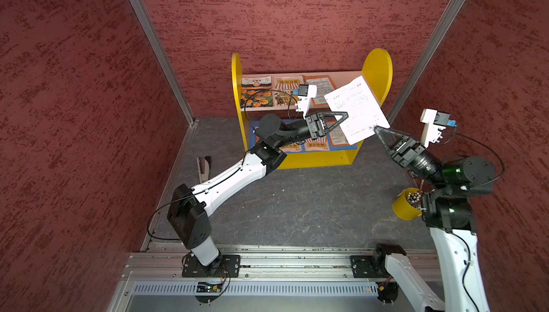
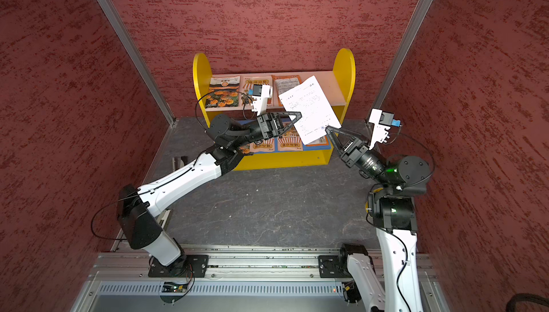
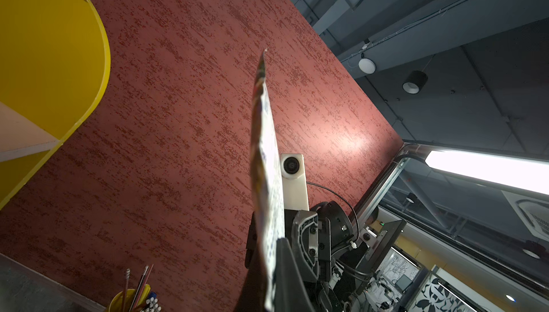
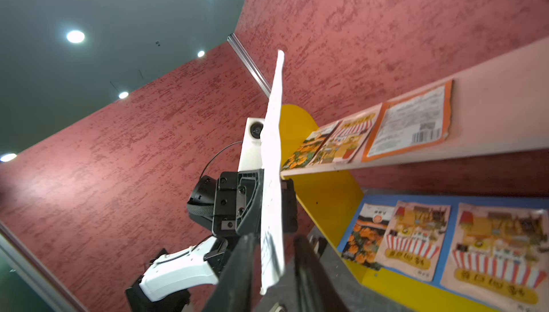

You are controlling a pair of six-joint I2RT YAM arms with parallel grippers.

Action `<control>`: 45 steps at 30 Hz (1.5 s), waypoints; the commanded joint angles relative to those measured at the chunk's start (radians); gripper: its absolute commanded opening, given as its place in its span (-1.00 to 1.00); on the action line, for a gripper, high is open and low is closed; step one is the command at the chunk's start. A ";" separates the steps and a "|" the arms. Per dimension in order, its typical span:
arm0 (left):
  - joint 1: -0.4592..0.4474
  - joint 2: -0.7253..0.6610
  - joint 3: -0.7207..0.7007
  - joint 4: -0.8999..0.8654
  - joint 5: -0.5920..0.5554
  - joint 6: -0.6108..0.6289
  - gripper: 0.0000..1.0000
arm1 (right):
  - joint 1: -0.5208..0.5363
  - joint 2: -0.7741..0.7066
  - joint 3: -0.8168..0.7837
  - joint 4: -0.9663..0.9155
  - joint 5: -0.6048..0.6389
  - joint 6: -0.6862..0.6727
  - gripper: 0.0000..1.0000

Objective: Take the seed bag off the shelf
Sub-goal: Pick up the seed packet from the shelf.

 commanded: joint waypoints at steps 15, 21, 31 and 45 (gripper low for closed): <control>0.150 -0.250 -0.105 -0.474 0.407 0.237 -1.00 | 0.018 0.188 0.272 -0.259 -0.324 -0.215 0.43; 0.135 -0.239 -0.103 -0.484 0.408 0.256 -1.00 | 0.088 0.226 0.309 -0.278 -0.321 -0.234 0.35; 0.132 -0.231 -0.081 -0.521 0.380 0.286 -1.00 | 0.223 0.249 0.342 -0.476 -0.223 -0.402 -0.01; 0.151 -0.259 -0.096 -0.624 0.342 0.359 -0.75 | 0.289 0.249 0.315 -0.569 -0.073 -0.478 -1.00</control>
